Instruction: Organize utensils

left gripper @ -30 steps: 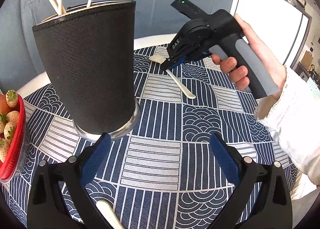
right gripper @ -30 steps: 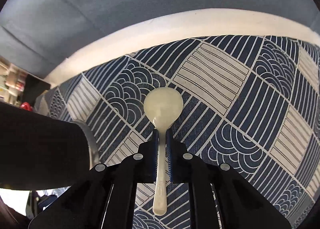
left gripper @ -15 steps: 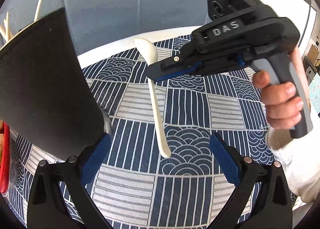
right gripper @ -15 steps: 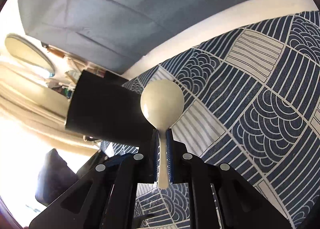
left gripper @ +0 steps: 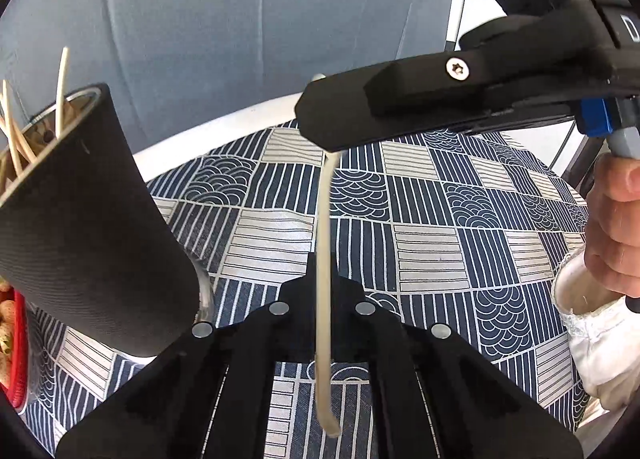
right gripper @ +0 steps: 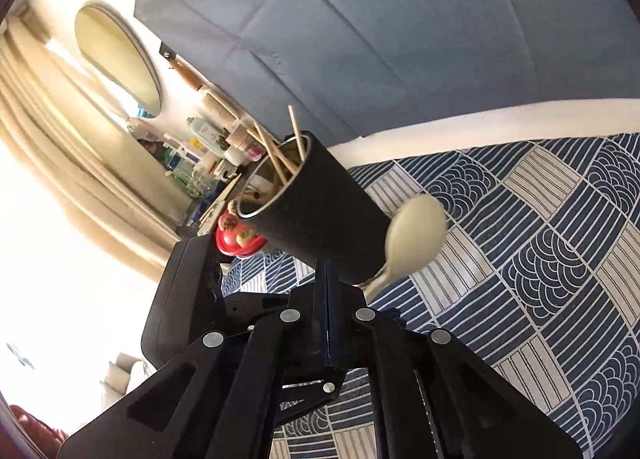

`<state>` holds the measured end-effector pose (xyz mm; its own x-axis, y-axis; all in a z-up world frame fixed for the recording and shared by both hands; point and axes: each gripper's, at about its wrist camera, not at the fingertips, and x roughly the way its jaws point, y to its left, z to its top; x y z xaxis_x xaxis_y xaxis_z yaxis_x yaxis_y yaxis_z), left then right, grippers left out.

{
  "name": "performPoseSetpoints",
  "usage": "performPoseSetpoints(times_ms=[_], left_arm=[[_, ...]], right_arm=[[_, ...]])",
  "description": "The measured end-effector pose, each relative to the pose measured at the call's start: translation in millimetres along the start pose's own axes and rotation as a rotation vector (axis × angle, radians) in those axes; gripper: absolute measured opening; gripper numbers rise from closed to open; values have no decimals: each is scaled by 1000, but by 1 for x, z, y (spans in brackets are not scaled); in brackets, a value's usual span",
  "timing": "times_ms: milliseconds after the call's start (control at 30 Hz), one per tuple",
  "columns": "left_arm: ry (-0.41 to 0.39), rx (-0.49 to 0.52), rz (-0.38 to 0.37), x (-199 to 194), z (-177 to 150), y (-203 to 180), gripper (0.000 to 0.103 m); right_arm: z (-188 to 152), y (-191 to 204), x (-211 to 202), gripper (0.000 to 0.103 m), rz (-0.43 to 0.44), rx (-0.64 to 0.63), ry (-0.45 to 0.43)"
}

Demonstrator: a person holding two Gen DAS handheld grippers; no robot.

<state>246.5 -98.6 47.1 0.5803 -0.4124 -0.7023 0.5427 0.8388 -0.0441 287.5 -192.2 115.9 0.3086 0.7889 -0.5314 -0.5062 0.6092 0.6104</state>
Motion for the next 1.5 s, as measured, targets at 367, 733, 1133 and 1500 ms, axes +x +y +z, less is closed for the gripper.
performPoseSetpoints(times_ms=[367, 733, 1133, 1500], left_arm=[[-13, 0, -27, -23, -11, -1, 4], [-84, -15, -41, -53, -22, 0, 4], [-151, -11, -64, -77, -17, -2, 4], [-166, 24, -54, -94, -9, 0, 4]], right_arm=[[-17, 20, -18, 64, -125, -25, -50], [-41, -68, 0, 75, -61, 321, -6], [-43, -66, 32, 47, 266, 528, -3], [-9, -19, 8, 37, 113, 349, -69]])
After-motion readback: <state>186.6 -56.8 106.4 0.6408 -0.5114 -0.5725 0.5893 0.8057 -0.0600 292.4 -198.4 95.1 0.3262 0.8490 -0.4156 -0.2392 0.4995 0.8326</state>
